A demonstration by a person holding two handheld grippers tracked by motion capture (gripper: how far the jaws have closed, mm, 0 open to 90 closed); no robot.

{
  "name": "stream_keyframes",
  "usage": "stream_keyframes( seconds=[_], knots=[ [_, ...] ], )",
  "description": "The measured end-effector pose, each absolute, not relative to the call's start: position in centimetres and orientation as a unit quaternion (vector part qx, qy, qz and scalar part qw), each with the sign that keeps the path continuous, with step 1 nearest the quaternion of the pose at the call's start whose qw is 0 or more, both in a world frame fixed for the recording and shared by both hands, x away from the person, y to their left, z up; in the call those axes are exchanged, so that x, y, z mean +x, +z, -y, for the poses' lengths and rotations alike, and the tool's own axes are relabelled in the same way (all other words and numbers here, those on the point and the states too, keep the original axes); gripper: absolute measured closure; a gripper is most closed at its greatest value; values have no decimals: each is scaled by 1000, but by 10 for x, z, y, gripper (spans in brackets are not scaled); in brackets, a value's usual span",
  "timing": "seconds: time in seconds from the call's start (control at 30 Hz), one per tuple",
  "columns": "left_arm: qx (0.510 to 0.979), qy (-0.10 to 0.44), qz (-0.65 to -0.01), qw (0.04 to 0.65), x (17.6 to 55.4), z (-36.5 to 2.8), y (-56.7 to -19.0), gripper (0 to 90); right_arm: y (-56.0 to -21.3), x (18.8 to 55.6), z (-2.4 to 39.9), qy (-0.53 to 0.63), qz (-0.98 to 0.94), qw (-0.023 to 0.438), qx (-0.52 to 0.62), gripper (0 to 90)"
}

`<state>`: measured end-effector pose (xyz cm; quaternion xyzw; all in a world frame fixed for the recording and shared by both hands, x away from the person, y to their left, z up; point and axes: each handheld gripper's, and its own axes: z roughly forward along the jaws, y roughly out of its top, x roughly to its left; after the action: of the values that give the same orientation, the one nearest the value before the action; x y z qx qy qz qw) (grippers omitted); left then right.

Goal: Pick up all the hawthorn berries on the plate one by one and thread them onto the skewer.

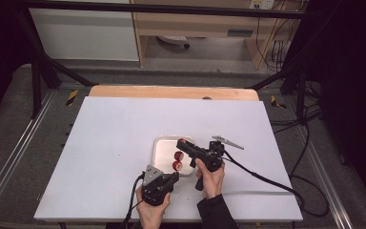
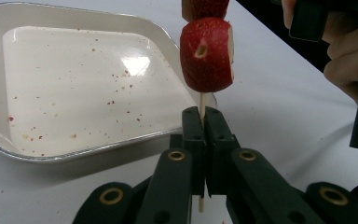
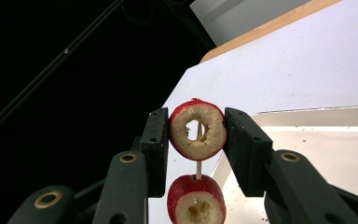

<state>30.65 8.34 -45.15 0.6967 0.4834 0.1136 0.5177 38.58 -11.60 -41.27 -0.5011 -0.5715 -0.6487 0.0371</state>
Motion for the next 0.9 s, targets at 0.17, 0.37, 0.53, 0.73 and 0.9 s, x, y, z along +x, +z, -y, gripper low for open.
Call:
stream_keyframes(
  seconds=[0.17, 0.37, 0.53, 0.73, 0.9],
  knots=[
    [699, 115, -476, 521, 309, -84, -451, 886, -414, 385, 116, -641, 584, 37, -496, 624],
    [700, 112, -478, 519, 313, -85, -452, 886, -412, 384, 117, -633, 595, 40, -494, 624],
    [706, 116, -469, 518, 311, -83, -454, 887, -415, 384, 116, -623, 604, 41, -496, 624],
    [709, 126, -461, 519, 312, -90, -452, 887, -409, 387, 119, -616, 623, 35, -480, 530],
    [716, 137, -453, 513, 311, -97, -451, 887, -399, 388, 128, -601, 648, 4, -468, 359]
  ],
)
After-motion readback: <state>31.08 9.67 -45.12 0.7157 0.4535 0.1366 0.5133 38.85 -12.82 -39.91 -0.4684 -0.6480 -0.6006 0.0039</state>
